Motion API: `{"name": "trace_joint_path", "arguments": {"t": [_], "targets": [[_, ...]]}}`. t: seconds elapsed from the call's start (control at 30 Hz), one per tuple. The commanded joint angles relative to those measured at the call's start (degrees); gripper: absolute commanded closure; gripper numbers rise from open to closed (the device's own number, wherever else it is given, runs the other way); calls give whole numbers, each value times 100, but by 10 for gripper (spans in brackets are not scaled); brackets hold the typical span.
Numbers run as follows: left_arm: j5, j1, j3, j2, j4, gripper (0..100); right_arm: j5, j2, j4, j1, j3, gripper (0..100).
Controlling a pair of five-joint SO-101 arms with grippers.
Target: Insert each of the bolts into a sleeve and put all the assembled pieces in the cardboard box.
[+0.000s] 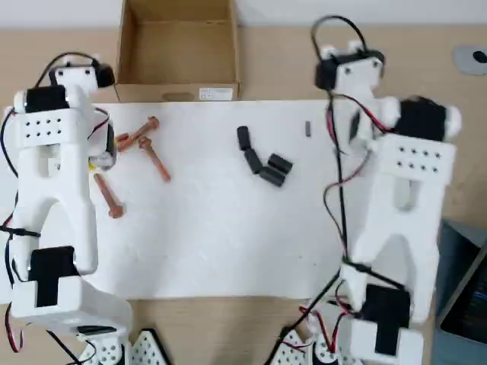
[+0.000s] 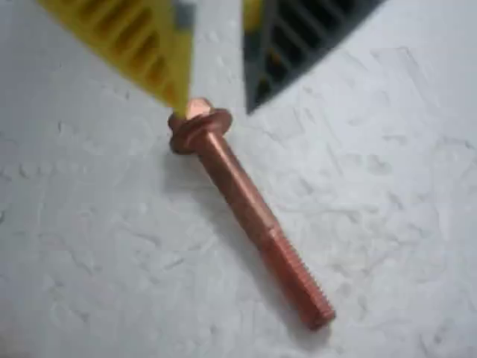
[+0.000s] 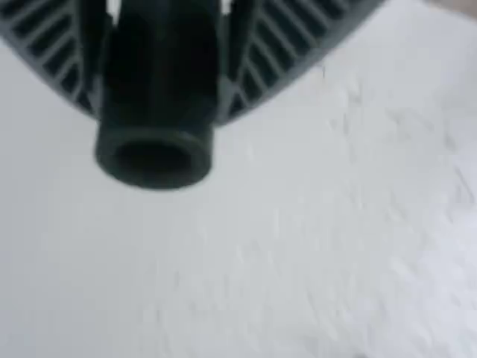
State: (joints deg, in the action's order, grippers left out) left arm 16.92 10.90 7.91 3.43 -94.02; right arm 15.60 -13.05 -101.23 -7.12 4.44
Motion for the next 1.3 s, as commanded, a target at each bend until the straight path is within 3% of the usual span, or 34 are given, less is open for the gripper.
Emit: {"name": "trace_joint_path", "arguments": {"t": [0.0,0.13,0.47,0.7,0.97,1.27], "targets": [[185,-220,721,154,-62,882,-44,-558,-35,-338,-444,988],[88,-475,1292,752,-167,882,-53,-919,97,-523,-875,988],[-1732,-897,3279,2615,-642,882,-79,-1481,571,-585,-2018,988],[-2567,-888,3675,3081,-642,879,-88,-1543,800,-585,-2343,988],[-2910,-888,3886,3916,-624,878,-88,-1516,818,-576,-2360,988],[-2919,-888,5037,4593,-624,878,-88,-1516,818,-567,-2360,988]]}}
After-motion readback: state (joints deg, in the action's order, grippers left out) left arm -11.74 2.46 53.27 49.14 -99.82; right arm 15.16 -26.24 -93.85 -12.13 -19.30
